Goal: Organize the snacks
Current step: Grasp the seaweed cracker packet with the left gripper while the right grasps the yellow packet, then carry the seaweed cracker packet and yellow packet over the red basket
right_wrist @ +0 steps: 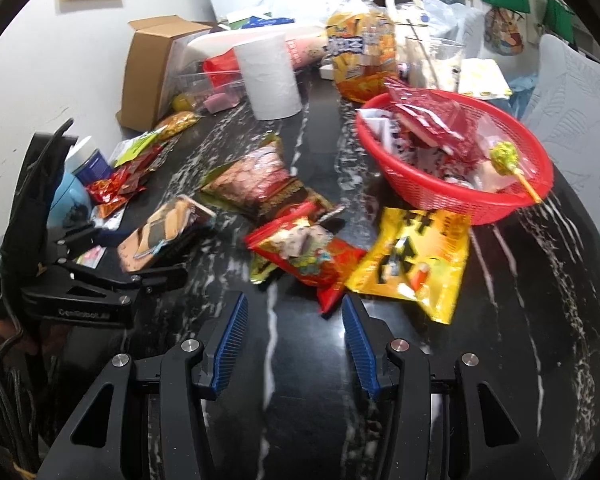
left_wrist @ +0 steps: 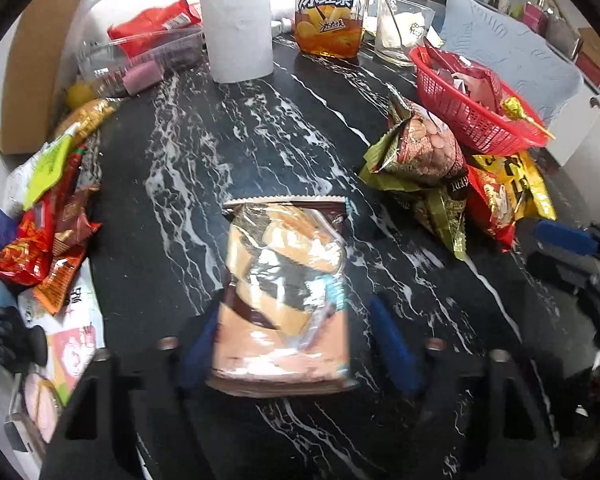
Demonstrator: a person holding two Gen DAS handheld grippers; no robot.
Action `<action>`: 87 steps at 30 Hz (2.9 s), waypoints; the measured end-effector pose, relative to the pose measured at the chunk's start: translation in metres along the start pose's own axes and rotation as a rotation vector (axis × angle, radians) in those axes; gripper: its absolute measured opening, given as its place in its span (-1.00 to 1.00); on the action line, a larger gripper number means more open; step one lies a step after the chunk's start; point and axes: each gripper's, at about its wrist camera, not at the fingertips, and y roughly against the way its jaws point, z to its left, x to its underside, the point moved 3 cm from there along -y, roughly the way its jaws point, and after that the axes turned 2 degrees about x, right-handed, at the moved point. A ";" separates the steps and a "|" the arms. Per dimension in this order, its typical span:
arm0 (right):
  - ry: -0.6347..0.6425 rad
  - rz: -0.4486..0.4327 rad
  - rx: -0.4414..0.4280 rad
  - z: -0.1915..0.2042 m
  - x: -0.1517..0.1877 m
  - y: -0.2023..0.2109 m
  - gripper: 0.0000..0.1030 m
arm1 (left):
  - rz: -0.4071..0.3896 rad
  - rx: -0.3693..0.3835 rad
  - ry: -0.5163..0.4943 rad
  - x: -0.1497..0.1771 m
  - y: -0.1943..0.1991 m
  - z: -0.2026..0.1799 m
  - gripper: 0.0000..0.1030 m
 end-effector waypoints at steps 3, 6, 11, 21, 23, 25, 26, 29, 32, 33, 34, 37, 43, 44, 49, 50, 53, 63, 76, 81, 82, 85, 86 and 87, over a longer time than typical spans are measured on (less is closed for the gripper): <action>-0.024 -0.006 0.043 -0.012 0.000 0.003 -0.05 | 0.002 0.007 0.016 -0.001 0.002 -0.007 -0.01; -0.056 -0.015 0.062 -0.024 0.001 0.007 -0.05 | -0.001 0.011 0.018 -0.002 0.001 -0.016 -0.01; -0.096 -0.030 0.097 -0.043 0.000 0.012 -0.05 | 0.005 0.040 0.051 -0.002 0.001 -0.029 -0.01; -0.179 -0.040 0.113 -0.068 -0.007 0.010 0.38 | -0.013 0.000 0.055 -0.001 0.001 -0.036 -0.01; -0.163 -0.052 0.145 -0.070 -0.009 0.009 0.47 | -0.017 -0.006 0.051 0.000 0.001 -0.037 -0.01; -0.142 -0.047 0.168 -0.072 -0.013 0.005 0.47 | -0.019 -0.012 0.044 -0.001 0.000 -0.038 -0.01; -0.131 -0.042 0.172 -0.074 -0.014 0.003 0.47 | -0.020 -0.014 0.041 -0.002 0.000 -0.038 -0.01; -0.095 -0.018 0.182 -0.077 -0.018 -0.006 0.52 | -0.024 -0.014 0.039 -0.003 -0.001 -0.037 -0.01; -0.037 -0.015 0.201 -0.076 -0.020 -0.010 0.56 | -0.030 -0.015 0.037 -0.004 -0.002 -0.038 0.00; -0.022 -0.006 0.209 -0.076 -0.020 -0.012 0.56 | -0.032 -0.015 0.036 -0.004 -0.002 -0.038 0.00; -0.008 0.007 0.218 -0.077 -0.020 -0.016 0.55 | -0.033 -0.016 0.035 -0.004 -0.002 -0.039 0.00; -0.006 0.039 0.209 -0.079 -0.016 -0.025 0.32 | -0.032 -0.016 0.039 -0.004 -0.002 -0.038 0.00; -0.010 0.049 0.192 -0.072 -0.008 -0.019 -0.21 | -0.027 0.006 0.054 0.003 0.002 -0.039 -0.01; -0.018 0.048 0.184 -0.072 -0.006 -0.017 -0.21 | -0.027 0.012 0.061 0.005 0.003 -0.039 -0.01; -0.060 0.035 0.138 -0.071 0.011 -0.004 -0.21 | -0.024 0.026 0.071 0.020 0.012 -0.046 -0.01; -0.068 0.032 0.123 -0.071 0.016 0.000 -0.21 | -0.024 0.032 0.072 0.023 0.014 -0.048 -0.01; -0.071 0.030 0.103 -0.063 0.029 0.008 -0.21 | -0.023 0.054 0.073 0.032 0.020 -0.055 -0.01; -0.109 0.022 0.057 -0.056 0.053 0.027 -0.21 | -0.013 0.112 0.064 0.045 0.029 -0.075 -0.01; -0.108 0.014 -0.011 -0.049 0.062 0.039 -0.21 | -0.041 0.128 0.029 0.042 0.047 -0.095 -0.01; -0.126 0.007 -0.058 -0.049 0.057 0.044 -0.21 | -0.075 0.160 0.007 0.032 0.056 -0.101 -0.01; -0.119 0.000 -0.058 -0.048 0.054 0.045 -0.21 | -0.082 0.164 0.004 0.029 0.059 -0.101 -0.01; -0.090 -0.025 -0.056 -0.044 0.045 0.052 -0.21 | -0.109 0.156 -0.015 0.018 0.066 -0.103 -0.01; -0.080 -0.033 -0.056 -0.043 0.041 0.054 -0.21 | -0.121 0.151 -0.022 0.014 0.068 -0.103 -0.01; -0.071 -0.044 -0.056 -0.042 0.036 0.057 -0.21 | -0.134 0.147 -0.029 0.010 0.071 -0.104 -0.01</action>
